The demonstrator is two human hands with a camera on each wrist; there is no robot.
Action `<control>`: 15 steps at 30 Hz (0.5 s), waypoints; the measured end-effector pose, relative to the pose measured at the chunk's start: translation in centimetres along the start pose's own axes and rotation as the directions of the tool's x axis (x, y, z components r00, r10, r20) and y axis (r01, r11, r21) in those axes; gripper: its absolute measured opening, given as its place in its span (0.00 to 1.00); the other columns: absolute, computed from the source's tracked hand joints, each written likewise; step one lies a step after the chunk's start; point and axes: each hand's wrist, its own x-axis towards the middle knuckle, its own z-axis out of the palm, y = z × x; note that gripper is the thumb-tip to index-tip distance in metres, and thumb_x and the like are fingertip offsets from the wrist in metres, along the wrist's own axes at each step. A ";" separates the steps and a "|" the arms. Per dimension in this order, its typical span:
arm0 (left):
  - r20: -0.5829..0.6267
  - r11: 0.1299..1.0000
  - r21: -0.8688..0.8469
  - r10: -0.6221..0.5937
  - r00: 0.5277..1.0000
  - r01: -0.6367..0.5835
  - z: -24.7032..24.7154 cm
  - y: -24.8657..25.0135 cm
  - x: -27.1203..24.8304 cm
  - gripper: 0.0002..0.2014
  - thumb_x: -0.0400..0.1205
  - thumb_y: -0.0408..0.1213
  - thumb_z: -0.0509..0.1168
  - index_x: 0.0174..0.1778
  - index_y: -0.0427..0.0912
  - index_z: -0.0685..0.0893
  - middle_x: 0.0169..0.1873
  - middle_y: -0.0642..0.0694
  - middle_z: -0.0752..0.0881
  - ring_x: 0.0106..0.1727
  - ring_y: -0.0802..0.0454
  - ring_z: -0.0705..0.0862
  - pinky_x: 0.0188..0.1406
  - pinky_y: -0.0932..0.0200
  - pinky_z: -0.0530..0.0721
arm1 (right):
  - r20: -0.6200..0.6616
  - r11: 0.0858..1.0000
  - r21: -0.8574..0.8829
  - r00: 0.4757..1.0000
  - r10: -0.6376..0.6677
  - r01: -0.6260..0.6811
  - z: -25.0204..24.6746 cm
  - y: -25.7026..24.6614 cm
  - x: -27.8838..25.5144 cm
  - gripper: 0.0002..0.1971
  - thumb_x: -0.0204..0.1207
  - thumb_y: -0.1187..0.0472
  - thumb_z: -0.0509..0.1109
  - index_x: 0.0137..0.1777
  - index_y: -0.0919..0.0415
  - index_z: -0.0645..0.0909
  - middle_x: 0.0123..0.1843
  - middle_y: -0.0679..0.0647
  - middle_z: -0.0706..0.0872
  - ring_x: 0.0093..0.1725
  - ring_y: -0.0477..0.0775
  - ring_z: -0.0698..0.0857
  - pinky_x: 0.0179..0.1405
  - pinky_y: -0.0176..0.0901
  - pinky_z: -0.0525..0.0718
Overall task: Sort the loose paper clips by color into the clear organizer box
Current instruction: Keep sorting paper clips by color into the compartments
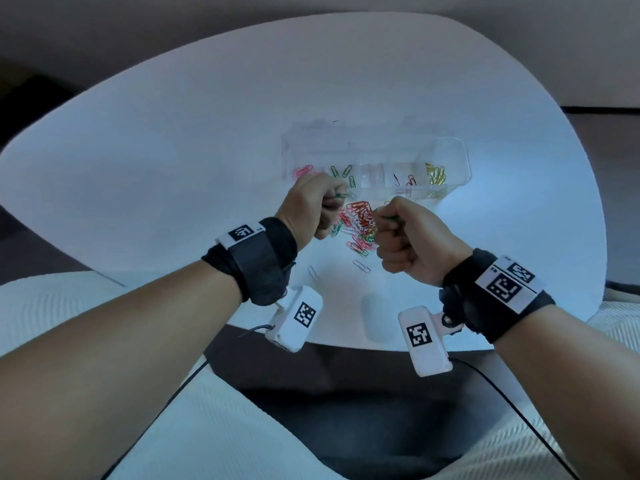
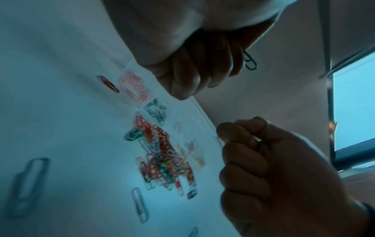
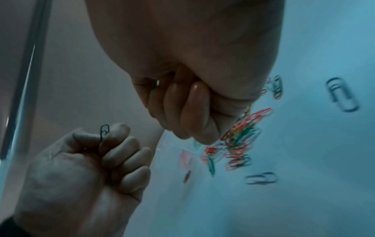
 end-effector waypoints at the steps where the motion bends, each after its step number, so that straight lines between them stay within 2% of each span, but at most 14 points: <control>1: 0.009 1.000 -0.026 0.014 1.000 -0.014 0.0 0.6 0.0 0.10 0.67 0.34 0.49 0.22 0.49 0.56 0.16 0.55 0.55 0.23 0.56 0.47 0.26 0.67 0.49 | 0.002 0.999 0.038 1.000 -0.007 0.007 0.2 -0.4 0.1 0.12 0.76 0.59 0.51 0.32 0.54 0.53 0.24 0.49 0.53 0.23 0.49 0.49 0.22 0.40 0.48; 4: -0.012 0.994 -0.090 0.057 0.998 -0.058 -0.4 2.2 0.2 0.11 0.70 0.36 0.51 0.24 0.48 0.55 0.17 0.54 0.54 0.22 0.56 0.47 0.25 0.68 0.51 | 0.006 0.986 0.162 0.999 -0.043 0.042 0.6 -1.6 0.3 0.12 0.75 0.61 0.50 0.29 0.57 0.63 0.23 0.51 0.60 0.20 0.49 0.54 0.20 0.39 0.52; 7: 0.001 0.986 -0.163 0.025 1.000 -0.024 -0.9 3.3 0.3 0.09 0.69 0.36 0.50 0.24 0.46 0.58 0.16 0.51 0.56 0.22 0.53 0.49 0.24 0.66 0.51 | -0.145 0.978 0.190 0.987 -0.065 0.092 1.1 -2.4 1.2 0.12 0.76 0.67 0.52 0.34 0.61 0.73 0.25 0.54 0.70 0.21 0.50 0.61 0.20 0.37 0.59; 9: 0.033 0.980 -0.197 0.005 0.999 0.002 -1.3 3.5 0.3 0.09 0.70 0.33 0.47 0.23 0.43 0.62 0.15 0.49 0.60 0.21 0.53 0.51 0.23 0.65 0.51 | -0.289 0.990 0.095 0.954 -0.074 0.105 1.5 -2.9 2.0 0.11 0.77 0.71 0.54 0.37 0.62 0.76 0.28 0.55 0.73 0.24 0.50 0.66 0.21 0.37 0.63; 11: 0.041 0.969 -0.246 -0.020 0.999 0.030 -1.6 3.6 0.3 0.13 0.71 0.30 0.44 0.22 0.40 0.66 0.15 0.46 0.63 0.22 0.53 0.52 0.21 0.66 0.52 | -0.387 0.993 0.046 0.918 -0.086 0.112 1.8 -3.2 2.9 0.10 0.78 0.71 0.56 0.41 0.64 0.78 0.30 0.55 0.73 0.26 0.49 0.68 0.24 0.37 0.65; 15: 0.000 0.929 -0.341 -0.153 0.988 0.144 -1.8 3.1 1.1 0.16 0.76 0.36 0.46 0.26 0.37 0.72 0.18 0.43 0.69 0.22 0.52 0.57 0.19 0.67 0.54 | -0.400 0.967 0.199 0.914 -0.066 0.157 2.5 -4.3 4.0 0.04 0.81 0.66 0.60 0.51 0.66 0.74 0.34 0.57 0.73 0.29 0.51 0.72 0.27 0.39 0.71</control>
